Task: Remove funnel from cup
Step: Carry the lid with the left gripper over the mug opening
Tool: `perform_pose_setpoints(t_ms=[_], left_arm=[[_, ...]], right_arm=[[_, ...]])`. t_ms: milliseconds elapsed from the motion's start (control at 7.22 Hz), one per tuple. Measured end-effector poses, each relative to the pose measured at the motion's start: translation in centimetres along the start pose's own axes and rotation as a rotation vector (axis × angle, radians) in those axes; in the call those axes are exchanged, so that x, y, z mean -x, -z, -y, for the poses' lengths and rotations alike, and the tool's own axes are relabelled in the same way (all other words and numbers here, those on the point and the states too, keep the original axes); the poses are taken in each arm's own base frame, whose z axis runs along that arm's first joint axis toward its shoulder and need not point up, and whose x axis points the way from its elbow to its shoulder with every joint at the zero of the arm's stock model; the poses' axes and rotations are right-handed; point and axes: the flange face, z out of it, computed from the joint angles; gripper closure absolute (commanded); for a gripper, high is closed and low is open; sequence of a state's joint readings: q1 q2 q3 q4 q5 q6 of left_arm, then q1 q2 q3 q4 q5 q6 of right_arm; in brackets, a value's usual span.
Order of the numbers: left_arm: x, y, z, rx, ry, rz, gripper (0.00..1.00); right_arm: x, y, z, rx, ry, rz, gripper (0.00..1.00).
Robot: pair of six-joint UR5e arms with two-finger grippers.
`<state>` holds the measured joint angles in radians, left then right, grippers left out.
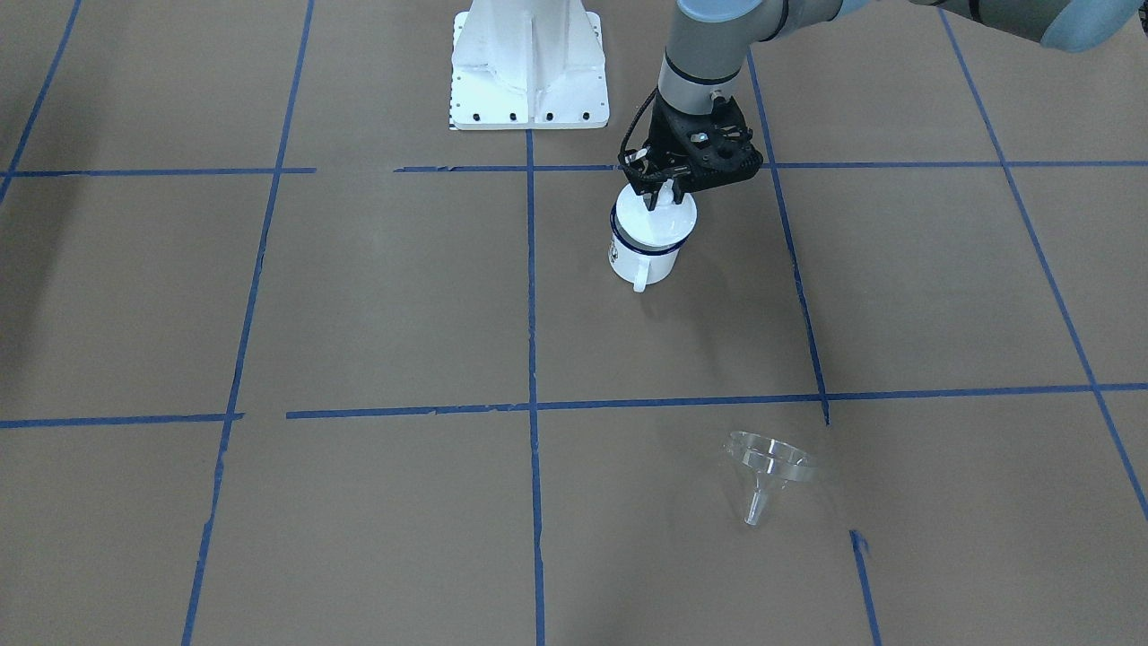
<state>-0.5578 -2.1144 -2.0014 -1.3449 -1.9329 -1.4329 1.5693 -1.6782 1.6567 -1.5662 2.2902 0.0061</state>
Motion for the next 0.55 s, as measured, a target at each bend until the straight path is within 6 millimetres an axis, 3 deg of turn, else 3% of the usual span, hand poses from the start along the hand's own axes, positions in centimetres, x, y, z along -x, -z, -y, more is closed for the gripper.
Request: perform_pose_setpoints(t_ms=[554], left_arm=[[-0.50,-0.86,-0.20,0.007,-0.006,0.003,1.00]], right_arm=[[0.00,0.00,0.00,0.000,0.000,0.000,0.00]])
